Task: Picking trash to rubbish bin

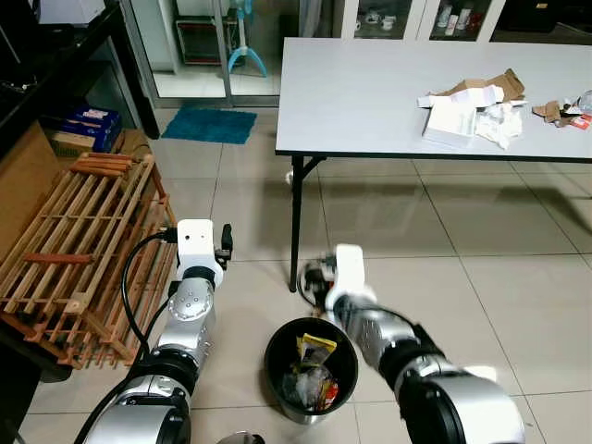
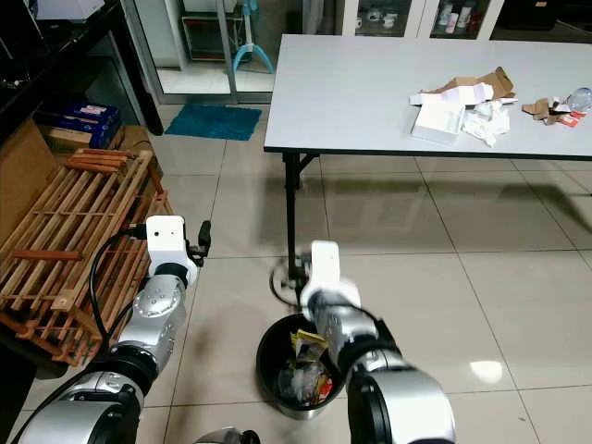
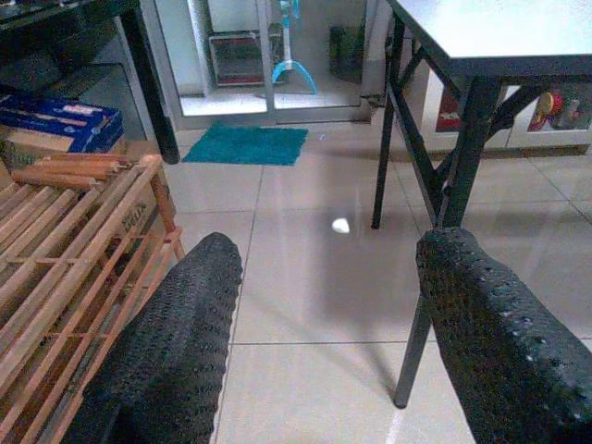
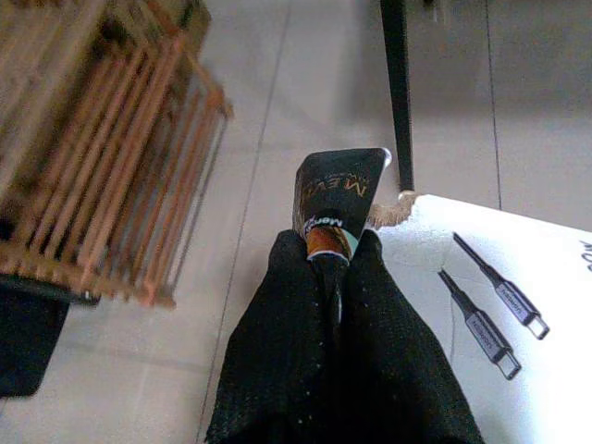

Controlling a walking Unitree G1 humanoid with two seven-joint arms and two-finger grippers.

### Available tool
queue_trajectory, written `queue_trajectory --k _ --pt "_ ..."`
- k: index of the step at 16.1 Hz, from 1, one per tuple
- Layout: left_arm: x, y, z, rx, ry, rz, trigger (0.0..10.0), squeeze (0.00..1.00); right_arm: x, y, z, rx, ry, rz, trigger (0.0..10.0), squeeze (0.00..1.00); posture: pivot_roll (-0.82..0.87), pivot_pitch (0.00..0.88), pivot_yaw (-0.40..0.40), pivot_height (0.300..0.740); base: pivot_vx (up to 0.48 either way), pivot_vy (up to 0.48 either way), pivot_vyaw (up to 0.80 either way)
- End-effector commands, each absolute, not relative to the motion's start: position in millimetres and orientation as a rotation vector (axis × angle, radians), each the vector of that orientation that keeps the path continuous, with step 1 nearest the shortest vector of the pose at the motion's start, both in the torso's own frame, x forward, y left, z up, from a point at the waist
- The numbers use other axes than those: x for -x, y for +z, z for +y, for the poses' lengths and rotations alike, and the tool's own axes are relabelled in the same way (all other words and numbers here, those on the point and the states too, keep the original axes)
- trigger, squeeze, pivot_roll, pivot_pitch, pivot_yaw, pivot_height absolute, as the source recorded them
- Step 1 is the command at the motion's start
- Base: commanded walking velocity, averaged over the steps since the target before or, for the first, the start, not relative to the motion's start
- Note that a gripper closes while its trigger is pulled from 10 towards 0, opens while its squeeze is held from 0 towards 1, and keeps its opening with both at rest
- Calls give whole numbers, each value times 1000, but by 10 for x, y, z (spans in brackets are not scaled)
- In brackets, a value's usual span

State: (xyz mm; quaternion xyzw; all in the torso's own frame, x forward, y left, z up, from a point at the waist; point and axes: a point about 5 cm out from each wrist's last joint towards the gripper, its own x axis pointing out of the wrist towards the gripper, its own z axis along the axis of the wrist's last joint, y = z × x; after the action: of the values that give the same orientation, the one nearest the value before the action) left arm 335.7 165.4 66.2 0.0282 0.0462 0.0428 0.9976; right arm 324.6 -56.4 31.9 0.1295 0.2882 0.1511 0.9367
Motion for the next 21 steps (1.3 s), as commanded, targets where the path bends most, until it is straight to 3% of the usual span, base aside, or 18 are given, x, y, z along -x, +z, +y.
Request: queue_trajectory --k 1,6,7,8,20,21 --pt "-3370 684 1631 -64 83 89 10000 0 -3266 515 -162 -325 396 531 10000 0 46 33 22 740 0 0 0" --pt "-3376 688 1625 -66 80 89 10000 0 -3282 538 -156 -325 391 518 10000 0 46 32 24 740 0 0 0" --pt "-3377 690 1626 -66 79 88 10000 0 -3277 534 -152 -328 392 520 10000 302 47 32 24 740 0 0 0" --pt "-3378 691 1629 -68 79 89 10000 0 -3278 536 -150 -340 389 520 10000 1000 46 32 26 740 0 0 0" --pt "-3388 696 1614 -69 72 91 10000 0 -3268 510 -170 -334 379 531 10000 1000 43 23 28 740 0 0 0" --pt "-3390 699 1606 -68 70 91 10000 0 -3278 517 -185 -298 383 520 10000 0 41 20 28 740 0 0 0"
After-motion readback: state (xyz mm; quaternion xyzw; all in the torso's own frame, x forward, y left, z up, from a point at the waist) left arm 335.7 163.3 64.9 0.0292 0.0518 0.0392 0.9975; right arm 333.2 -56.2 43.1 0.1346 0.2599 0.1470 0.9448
